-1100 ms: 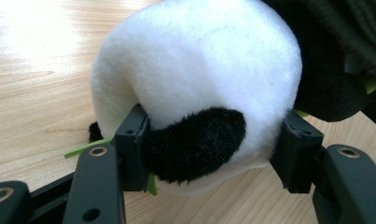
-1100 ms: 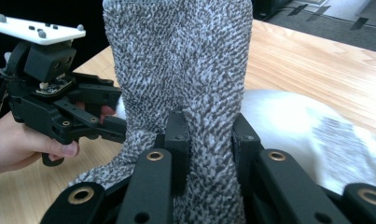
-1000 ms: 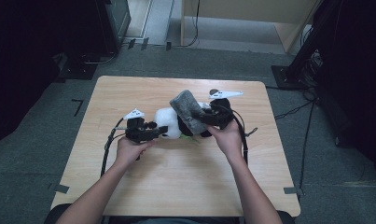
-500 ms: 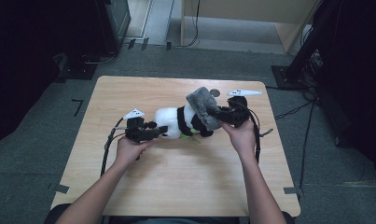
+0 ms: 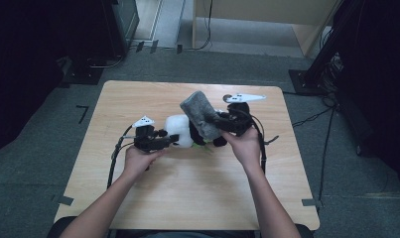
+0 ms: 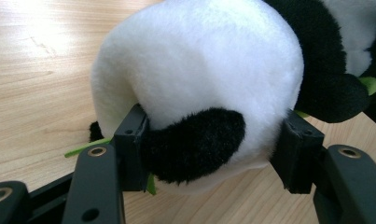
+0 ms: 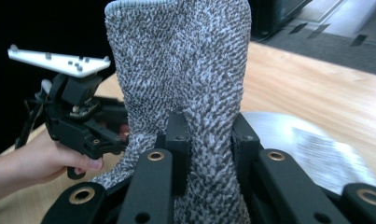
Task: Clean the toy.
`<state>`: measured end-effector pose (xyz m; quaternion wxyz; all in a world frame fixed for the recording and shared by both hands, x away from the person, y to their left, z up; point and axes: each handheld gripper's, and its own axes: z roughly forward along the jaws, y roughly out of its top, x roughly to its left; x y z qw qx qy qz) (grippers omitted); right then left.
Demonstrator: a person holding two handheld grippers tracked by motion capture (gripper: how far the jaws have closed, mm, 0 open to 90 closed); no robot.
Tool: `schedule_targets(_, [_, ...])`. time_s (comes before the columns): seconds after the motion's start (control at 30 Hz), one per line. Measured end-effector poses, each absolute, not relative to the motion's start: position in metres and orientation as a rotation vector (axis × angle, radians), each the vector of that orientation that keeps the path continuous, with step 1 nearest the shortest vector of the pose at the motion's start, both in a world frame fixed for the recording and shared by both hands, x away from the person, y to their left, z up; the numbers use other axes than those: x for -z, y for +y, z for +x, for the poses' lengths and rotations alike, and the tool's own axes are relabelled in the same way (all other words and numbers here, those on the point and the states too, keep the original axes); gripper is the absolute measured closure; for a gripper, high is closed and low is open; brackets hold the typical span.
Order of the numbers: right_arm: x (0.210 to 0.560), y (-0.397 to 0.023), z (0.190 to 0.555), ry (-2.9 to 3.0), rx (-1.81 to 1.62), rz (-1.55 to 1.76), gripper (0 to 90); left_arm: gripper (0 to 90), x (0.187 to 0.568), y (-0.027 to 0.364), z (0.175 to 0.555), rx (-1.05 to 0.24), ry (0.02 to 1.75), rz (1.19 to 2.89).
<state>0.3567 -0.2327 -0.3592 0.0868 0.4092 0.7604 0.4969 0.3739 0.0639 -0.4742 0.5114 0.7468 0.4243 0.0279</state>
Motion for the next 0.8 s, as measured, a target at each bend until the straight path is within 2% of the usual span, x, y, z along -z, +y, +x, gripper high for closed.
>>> schedule_targets(0.43, [0.390,-0.171,0.368,2.425,-1.422,1.149,75.0,39.5,0.474,0.058,0.370,-0.068,1.023,1.787])
schedule_targets(0.8, [0.404,-0.161,0.371,2.432,-1.352,1.121,70.3,39.4,0.475,0.058,0.371,-0.065,1.028,1.789])
